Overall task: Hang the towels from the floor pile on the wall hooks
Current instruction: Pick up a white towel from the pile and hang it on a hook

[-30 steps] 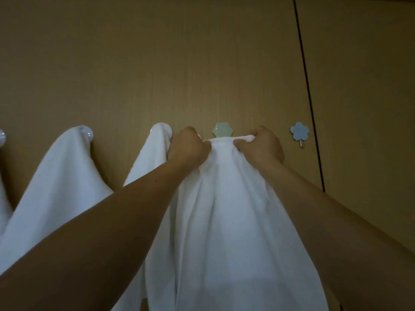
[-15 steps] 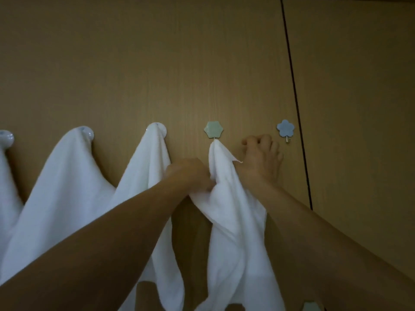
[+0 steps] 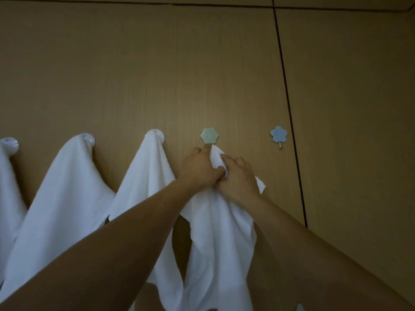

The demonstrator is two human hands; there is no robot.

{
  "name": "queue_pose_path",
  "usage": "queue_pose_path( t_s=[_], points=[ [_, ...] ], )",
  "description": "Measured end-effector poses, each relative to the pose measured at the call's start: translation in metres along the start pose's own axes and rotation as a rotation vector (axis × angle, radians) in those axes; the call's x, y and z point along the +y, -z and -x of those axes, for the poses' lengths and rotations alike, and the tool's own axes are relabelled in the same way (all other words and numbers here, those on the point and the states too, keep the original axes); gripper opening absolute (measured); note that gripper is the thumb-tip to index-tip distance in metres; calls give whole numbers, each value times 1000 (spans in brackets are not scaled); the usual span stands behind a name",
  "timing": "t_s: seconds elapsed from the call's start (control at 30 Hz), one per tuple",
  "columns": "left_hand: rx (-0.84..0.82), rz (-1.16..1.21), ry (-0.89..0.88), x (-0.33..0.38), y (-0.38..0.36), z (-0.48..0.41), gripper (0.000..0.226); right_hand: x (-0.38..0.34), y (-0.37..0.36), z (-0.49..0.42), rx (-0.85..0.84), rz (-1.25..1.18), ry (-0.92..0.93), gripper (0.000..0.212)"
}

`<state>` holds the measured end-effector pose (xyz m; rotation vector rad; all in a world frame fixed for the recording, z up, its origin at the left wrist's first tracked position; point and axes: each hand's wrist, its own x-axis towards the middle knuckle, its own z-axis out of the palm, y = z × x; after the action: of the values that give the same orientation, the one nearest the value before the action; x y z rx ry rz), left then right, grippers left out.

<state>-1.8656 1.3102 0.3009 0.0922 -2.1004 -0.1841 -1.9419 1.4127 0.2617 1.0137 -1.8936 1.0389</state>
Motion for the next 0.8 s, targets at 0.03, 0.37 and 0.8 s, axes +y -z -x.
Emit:
queue_pose_path(
  t_s=[0.03, 0.37, 0.8],
  points=[
    [-5, 28, 3, 0, -1, -2, 74, -1, -2, -3, 14, 3, -10, 62],
    [-58, 737, 480, 3, -3, 16, 43, -20, -13, -8, -73, -259, -173, 23],
    [-110, 1059, 526, -24, -36, 107, 47, 25, -9, 68, -274, -807, -528, 25]
  ],
)
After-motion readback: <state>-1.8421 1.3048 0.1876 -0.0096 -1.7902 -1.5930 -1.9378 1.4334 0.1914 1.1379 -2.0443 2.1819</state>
